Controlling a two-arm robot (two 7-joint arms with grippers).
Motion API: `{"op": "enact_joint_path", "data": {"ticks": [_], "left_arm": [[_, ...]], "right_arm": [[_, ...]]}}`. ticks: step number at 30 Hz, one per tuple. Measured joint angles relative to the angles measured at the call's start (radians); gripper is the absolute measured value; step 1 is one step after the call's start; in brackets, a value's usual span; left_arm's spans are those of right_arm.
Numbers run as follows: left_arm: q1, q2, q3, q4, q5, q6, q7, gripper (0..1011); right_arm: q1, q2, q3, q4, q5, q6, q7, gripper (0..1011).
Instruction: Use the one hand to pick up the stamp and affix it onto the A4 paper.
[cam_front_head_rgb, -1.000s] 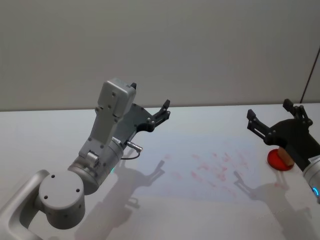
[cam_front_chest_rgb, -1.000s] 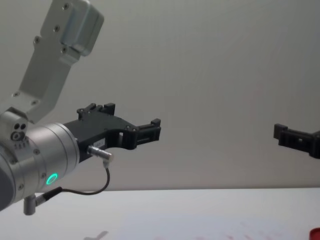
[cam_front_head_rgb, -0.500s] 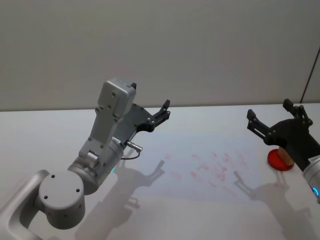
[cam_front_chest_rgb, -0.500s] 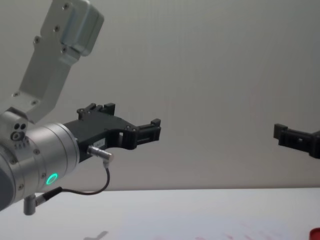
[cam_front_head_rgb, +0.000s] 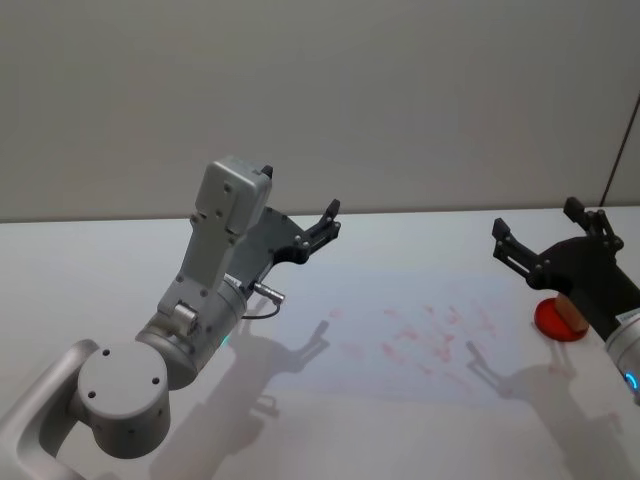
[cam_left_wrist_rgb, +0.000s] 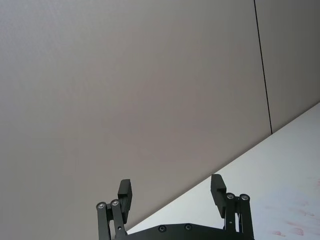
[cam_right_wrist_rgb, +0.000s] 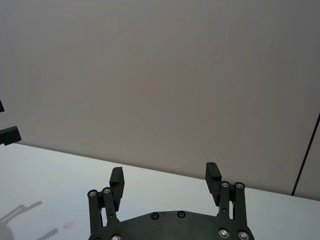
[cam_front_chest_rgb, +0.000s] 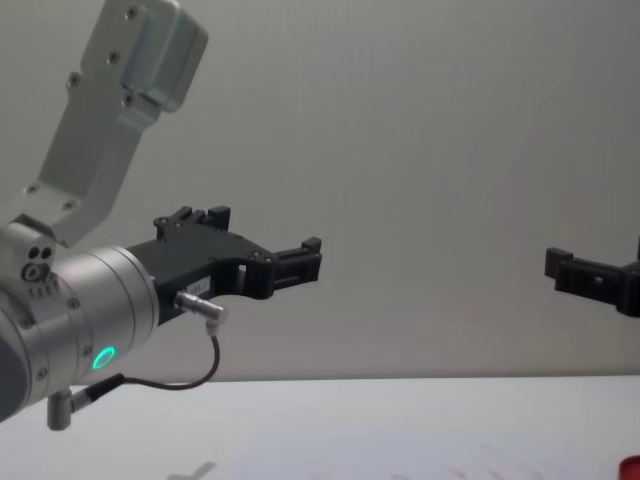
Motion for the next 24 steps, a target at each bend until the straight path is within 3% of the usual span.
{"op": "enact_joint_path", "data": {"ticks": [24], "left_arm": [[0.0,0.0,0.0,0.0,0.0,0.0,0.0,1001]], "right_arm": [[-0.008,0.074,0.07,0.033,0.062,0.029,0.036,1001]]}}
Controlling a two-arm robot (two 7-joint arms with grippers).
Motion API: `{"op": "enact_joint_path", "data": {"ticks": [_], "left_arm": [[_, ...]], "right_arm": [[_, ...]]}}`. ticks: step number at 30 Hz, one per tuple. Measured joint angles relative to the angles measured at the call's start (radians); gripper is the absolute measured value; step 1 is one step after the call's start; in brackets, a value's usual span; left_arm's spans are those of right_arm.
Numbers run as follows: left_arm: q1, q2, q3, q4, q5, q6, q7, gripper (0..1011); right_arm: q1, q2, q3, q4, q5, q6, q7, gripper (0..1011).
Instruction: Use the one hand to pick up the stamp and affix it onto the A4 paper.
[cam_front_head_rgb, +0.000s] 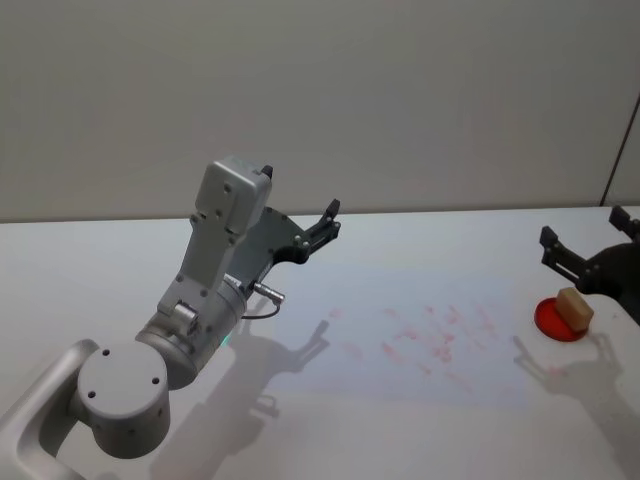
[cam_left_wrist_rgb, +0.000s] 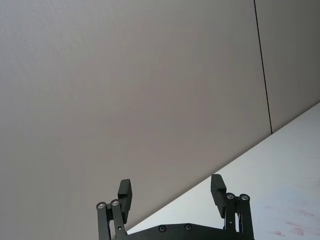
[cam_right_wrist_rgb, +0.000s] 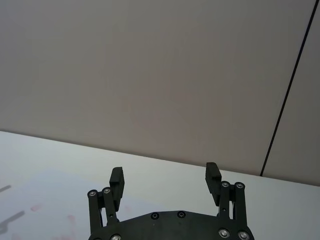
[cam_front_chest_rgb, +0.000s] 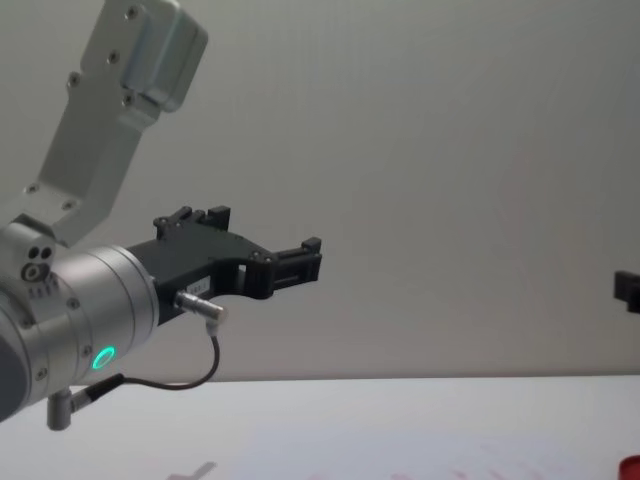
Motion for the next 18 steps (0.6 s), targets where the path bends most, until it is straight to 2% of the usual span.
{"op": "enact_joint_path", "data": {"ticks": [18], "left_arm": [[0.0,0.0,0.0,0.0,0.0,0.0,0.0,1001]], "right_arm": [[-0.014,0.025,0.022,0.053,0.015,0.025,0.026,1001]]}}
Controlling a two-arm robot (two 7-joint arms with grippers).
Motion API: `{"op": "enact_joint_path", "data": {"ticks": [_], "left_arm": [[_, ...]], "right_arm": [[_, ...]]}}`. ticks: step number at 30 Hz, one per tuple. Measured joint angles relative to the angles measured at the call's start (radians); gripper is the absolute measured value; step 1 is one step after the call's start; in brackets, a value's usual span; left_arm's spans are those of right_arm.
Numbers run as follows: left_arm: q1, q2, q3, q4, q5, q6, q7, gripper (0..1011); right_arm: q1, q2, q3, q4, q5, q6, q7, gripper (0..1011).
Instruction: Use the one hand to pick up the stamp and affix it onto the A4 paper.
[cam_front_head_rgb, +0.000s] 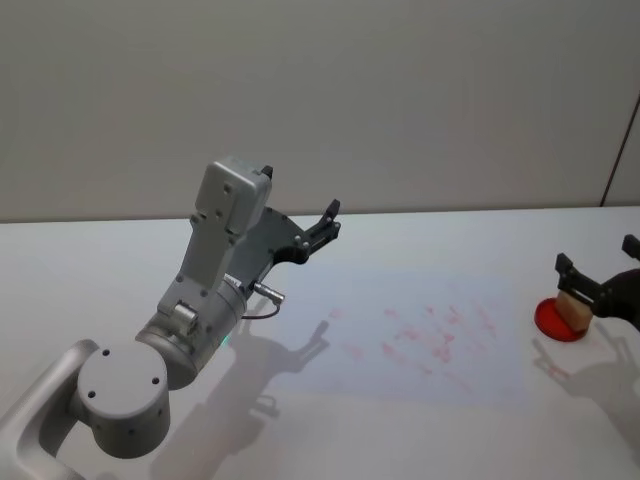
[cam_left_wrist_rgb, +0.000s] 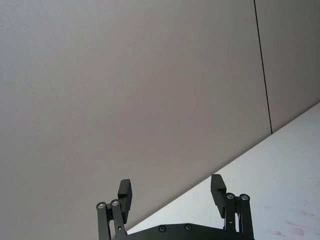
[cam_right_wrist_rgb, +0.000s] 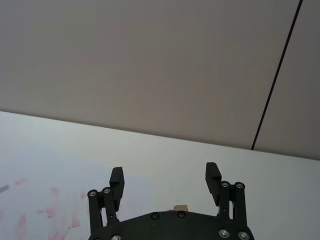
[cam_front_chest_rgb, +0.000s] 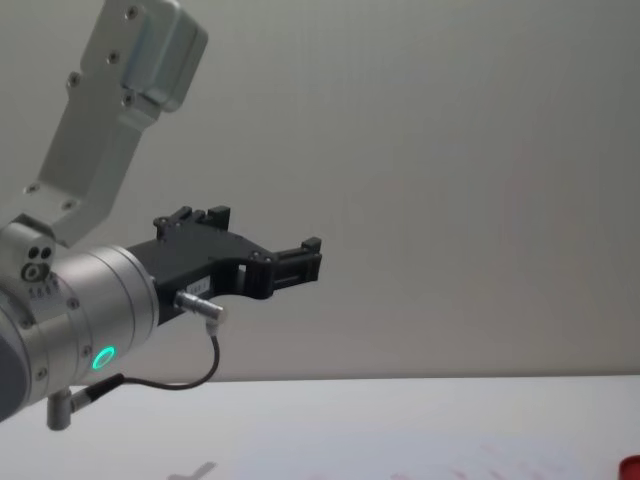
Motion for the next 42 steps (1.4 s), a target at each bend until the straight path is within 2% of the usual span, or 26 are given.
{"op": "enact_joint_path", "data": {"ticks": [20,42], "left_arm": [[0.0,0.0,0.0,0.0,0.0,0.0,0.0,1001],[0.0,0.0,0.0,0.0,0.0,0.0,0.0,1001]], "right_arm": [[0.028,-0.014,-0.001,0.101,0.0,0.024,0.013,1001],[0.069,-0.04,-0.015,0.162,-0.023,0.058,0.019,1001]]}}
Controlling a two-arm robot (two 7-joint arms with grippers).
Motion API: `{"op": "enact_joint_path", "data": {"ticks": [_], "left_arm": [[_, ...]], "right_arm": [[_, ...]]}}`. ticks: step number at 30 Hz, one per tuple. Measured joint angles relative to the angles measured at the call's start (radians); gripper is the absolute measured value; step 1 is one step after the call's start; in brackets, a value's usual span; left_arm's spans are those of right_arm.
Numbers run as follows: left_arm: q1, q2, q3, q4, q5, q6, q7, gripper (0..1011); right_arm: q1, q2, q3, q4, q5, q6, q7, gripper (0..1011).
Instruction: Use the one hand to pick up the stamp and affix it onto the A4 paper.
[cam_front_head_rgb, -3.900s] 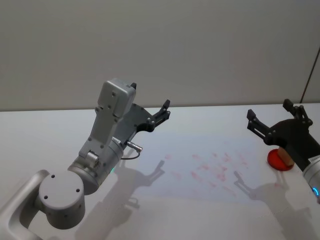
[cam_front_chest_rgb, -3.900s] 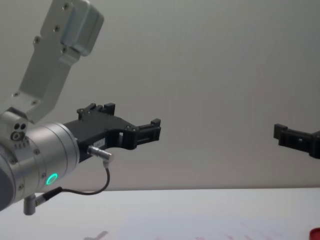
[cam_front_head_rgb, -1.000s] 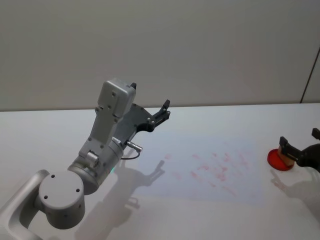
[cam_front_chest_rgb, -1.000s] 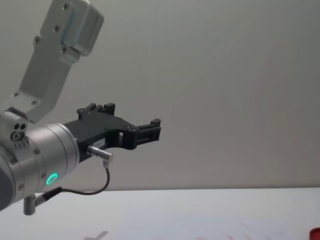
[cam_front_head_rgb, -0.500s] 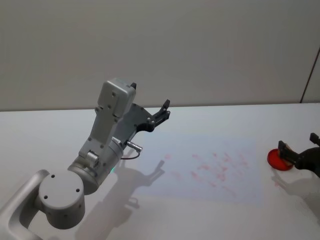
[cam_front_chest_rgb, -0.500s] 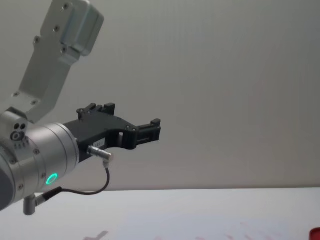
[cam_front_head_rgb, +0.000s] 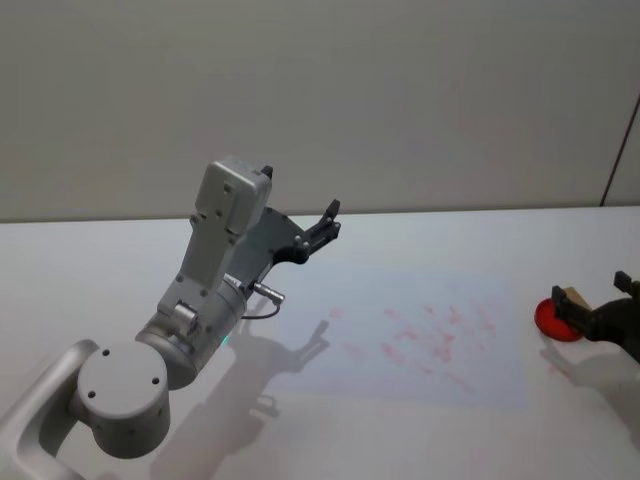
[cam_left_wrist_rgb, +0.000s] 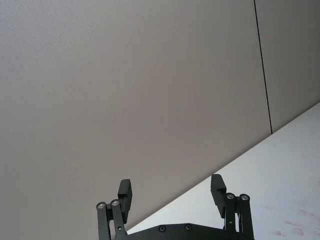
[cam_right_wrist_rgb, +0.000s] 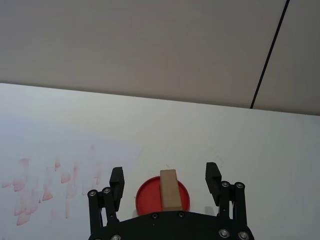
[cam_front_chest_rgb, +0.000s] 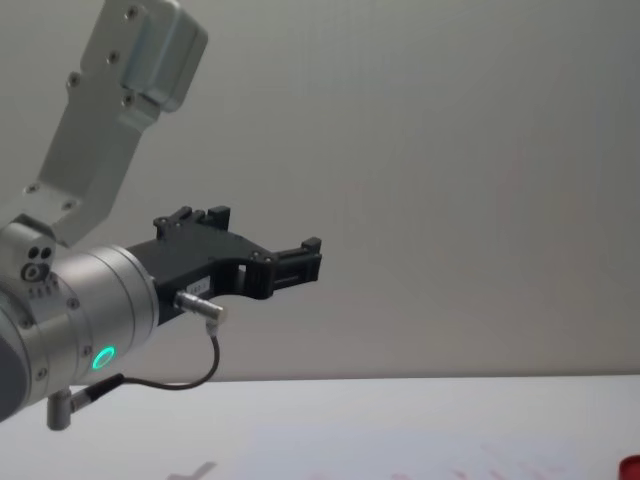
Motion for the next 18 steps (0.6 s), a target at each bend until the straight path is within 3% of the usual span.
{"op": "enact_joint_path", "data": {"ticks": [18], "left_arm": [[0.0,0.0,0.0,0.0,0.0,0.0,0.0,1001]], "right_arm": [[0.013,-0.008,-0.001,0.037,-0.007,0.015,0.002,1001]]}}
